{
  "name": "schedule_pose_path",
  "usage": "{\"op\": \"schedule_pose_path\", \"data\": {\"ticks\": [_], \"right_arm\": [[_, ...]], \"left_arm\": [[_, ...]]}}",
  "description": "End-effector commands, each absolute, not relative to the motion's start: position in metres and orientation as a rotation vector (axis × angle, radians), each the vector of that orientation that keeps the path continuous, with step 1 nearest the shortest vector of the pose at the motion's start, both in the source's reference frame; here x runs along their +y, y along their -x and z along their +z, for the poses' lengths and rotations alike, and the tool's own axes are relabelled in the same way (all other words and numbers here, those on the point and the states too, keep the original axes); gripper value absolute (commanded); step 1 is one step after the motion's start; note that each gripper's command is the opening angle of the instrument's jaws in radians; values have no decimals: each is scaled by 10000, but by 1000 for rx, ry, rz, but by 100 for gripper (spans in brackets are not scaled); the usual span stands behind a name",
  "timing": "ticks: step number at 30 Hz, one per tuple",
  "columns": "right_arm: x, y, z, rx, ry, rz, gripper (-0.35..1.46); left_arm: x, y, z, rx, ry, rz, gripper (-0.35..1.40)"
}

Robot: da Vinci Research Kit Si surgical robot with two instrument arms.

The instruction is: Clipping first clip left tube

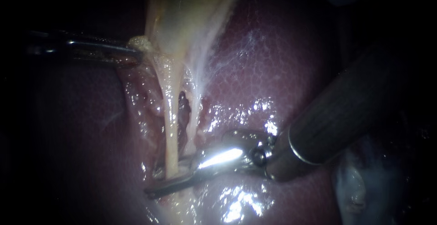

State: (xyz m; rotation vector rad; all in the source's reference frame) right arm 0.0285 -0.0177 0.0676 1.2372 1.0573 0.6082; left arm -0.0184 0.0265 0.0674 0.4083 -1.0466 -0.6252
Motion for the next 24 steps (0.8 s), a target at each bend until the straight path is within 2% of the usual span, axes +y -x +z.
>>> {"op": "schedule_pose_path", "data": {"ticks": [1, 6, 9, 14, 24], "right_arm": [[-177, -285, 677, 1058, -1236, 609, 21], [-172, -282, 674, 1077, -1194, 646, 41], [-164, -277, 671, 1118, -1114, 669, 49], [-145, -262, 668, 1149, -1031, 716, 50], [-134, -247, 660, 1149, -1059, 682, 50]], "left_arm": [[265, 183, 675, -1047, -408, -625, -35], [265, 183, 674, -1047, -408, -625, -35], [265, 183, 675, -1047, -408, -625, -35], [265, 183, 675, -1047, -408, -625, -35], [265, 182, 674, -1047, -409, -624, -35]]}}
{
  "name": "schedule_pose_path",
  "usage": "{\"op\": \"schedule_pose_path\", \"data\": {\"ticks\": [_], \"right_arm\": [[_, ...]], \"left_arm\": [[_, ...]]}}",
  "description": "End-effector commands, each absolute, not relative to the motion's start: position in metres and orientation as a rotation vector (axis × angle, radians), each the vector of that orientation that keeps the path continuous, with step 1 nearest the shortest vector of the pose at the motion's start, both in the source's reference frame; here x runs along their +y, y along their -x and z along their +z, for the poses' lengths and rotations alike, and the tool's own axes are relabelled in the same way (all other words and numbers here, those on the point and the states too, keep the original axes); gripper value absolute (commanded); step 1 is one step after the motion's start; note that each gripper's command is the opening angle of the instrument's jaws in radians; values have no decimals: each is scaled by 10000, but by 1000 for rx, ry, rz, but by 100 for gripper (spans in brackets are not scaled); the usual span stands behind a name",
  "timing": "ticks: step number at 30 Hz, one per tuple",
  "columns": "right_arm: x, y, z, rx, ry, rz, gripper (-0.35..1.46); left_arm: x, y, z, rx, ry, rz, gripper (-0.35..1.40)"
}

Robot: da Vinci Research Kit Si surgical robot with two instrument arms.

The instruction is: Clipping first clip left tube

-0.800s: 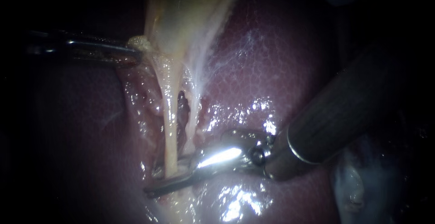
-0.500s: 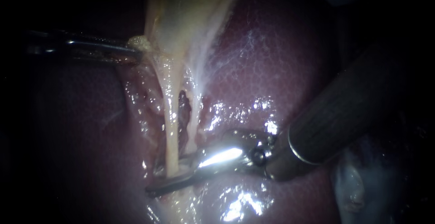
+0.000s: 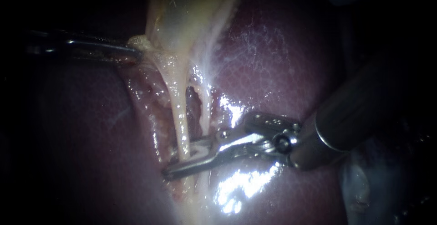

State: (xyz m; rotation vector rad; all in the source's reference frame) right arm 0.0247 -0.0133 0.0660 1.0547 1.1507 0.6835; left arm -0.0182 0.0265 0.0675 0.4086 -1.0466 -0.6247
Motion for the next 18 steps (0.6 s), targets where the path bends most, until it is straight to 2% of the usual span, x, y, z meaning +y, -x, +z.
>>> {"op": "schedule_pose_path", "data": {"ticks": [1, 7, 18], "right_arm": [[-135, -247, 659, 1147, -1072, 670, 50], [-133, -239, 657, 1137, -1128, 615, 50], [-125, -220, 659, 1141, -1146, 604, 50]], "left_arm": [[265, 182, 674, -1047, -409, -624, -35], [264, 181, 674, -1047, -409, -624, -35], [264, 180, 674, -1047, -409, -624, -35]]}}
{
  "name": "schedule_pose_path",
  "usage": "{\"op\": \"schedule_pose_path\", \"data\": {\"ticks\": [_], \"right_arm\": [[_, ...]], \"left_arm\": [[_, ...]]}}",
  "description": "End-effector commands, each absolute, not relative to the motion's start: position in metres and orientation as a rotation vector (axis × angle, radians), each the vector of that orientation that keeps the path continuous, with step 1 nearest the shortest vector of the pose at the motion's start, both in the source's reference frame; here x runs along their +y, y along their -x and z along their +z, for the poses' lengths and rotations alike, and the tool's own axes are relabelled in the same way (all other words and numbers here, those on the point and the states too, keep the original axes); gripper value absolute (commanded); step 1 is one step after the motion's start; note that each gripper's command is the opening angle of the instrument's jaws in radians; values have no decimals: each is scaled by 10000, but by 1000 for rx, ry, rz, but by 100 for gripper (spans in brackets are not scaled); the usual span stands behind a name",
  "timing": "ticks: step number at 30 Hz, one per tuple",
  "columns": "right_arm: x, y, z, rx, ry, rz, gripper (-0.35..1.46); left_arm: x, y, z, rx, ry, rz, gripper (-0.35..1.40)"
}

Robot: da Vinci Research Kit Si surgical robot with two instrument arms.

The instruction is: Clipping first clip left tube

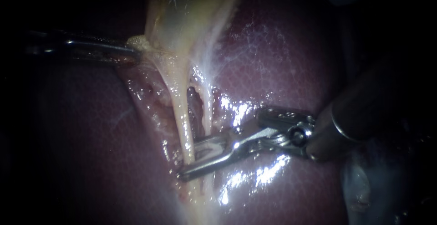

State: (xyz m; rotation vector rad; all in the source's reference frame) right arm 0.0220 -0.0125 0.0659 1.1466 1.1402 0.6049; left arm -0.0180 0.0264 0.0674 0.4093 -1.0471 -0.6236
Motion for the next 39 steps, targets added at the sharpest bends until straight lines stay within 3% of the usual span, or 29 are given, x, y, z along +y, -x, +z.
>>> {"op": "schedule_pose_path", "data": {"ticks": [1, 8, 11, 17, 29, 39], "right_arm": [[-125, -220, 659, 1141, -1147, 604, 50], [-127, -216, 658, 1143, -1176, 579, 50], [-128, -217, 659, 1187, -1213, 550, 50], [-131, -225, 665, 1264, -1382, 544, 48], [-139, -236, 670, 1238, -1387, 641, 45], [-148, -236, 655, 1230, -1414, 611, 44]], "left_arm": [[264, 180, 674, -1047, -409, -624, -35], [264, 180, 674, -1047, -409, -623, -35], [264, 180, 674, -1047, -409, -623, -35], [264, 180, 674, -1047, -409, -624, -35], [264, 180, 674, -1047, -409, -624, -35], [264, 180, 674, -1047, -409, -624, -35]]}}
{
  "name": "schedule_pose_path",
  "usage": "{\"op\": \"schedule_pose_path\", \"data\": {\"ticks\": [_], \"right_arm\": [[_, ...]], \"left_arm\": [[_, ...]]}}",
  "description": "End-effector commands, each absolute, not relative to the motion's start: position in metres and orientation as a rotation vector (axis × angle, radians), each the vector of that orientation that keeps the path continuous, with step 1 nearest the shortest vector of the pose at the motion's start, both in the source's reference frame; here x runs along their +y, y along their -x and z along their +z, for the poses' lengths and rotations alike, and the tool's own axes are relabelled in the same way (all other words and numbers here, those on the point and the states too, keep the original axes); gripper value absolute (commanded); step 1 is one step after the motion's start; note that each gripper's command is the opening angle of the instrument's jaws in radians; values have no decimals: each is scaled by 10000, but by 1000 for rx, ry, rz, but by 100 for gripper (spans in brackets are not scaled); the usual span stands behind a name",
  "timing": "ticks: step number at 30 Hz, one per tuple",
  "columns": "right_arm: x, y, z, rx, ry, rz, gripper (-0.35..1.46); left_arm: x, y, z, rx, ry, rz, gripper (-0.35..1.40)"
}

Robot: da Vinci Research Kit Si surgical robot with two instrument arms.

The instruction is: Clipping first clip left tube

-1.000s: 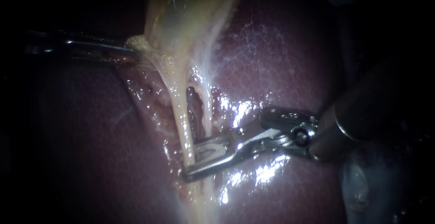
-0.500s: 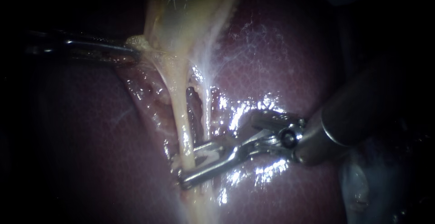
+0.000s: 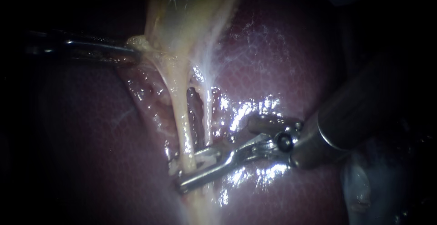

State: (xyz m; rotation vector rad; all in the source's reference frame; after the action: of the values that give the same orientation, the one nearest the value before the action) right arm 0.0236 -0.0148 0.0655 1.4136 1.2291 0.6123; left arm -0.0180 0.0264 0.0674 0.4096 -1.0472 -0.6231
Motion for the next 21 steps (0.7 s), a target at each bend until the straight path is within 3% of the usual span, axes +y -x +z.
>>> {"op": "schedule_pose_path", "data": {"ticks": [1, 15, 21], "right_arm": [[-149, -236, 652, 1230, -1416, 609, 43], [-159, -242, 622, 1231, -1440, 592, 42], [-147, -240, 613, 1245, -1398, 682, 39]], "left_arm": [[264, 180, 674, -1047, -409, -624, -35], [264, 180, 675, -1047, -409, -624, -35], [264, 180, 675, -1047, -409, -624, -35]]}}
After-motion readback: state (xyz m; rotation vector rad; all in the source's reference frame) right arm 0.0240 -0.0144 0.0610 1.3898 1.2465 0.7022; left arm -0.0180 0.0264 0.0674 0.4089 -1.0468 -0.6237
